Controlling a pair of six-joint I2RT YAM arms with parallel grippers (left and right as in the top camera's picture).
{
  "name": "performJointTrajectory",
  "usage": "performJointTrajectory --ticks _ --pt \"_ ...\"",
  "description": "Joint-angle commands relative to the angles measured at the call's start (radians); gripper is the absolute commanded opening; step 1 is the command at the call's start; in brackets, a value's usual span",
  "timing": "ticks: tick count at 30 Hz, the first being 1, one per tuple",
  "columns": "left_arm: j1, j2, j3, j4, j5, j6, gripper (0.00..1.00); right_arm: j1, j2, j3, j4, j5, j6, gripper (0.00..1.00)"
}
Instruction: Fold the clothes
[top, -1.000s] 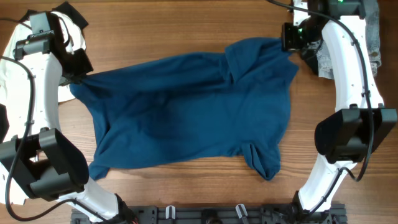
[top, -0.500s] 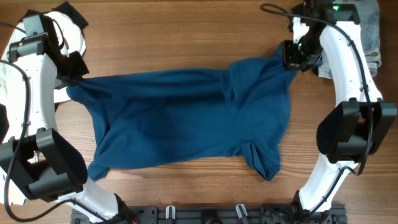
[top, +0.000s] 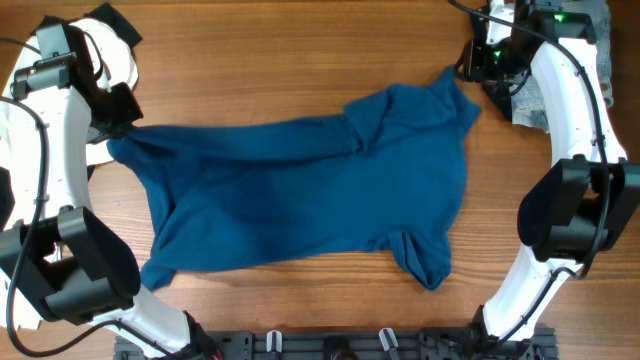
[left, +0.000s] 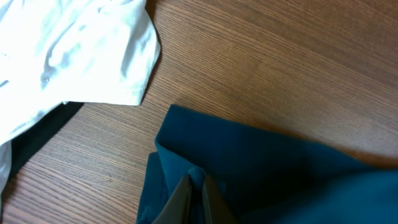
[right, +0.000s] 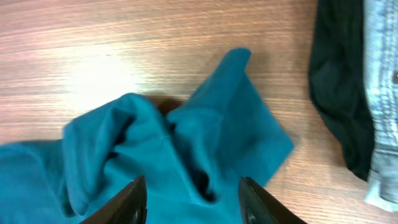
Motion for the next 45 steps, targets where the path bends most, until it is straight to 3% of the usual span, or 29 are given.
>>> performJointTrajectory --ticks 1,5,14,29,38,45 --pt "0.008 -0.018 -0.005 0.003 0.005 -0.01 0.04 0.024 0.012 0.048 -0.004 -0.064 -0.032 0.5" --pt "0.008 -0.018 -0.005 0.005 0.005 -0.01 0.04 0.085 0.013 0.047 0.034 -0.137 -0.054 0.53" --pt "0.008 -0.018 -0.005 0.01 0.005 -0.01 0.04 0.34 0.126 0.047 0.169 0.069 -0.013 0.63" --pt "0.008 -0.018 -0.005 0.023 0.005 -0.01 0.04 0.433 0.334 0.043 0.136 0.127 -0.018 0.62" --pt "0.008 -0.018 -0.005 0.025 0.005 -0.01 0.04 0.446 0.401 0.043 0.198 0.232 0.033 0.52" --pt "0.008 -0.018 -0.005 0.024 0.005 -0.01 0.04 0.445 0.403 0.048 0.282 0.253 0.087 0.34"
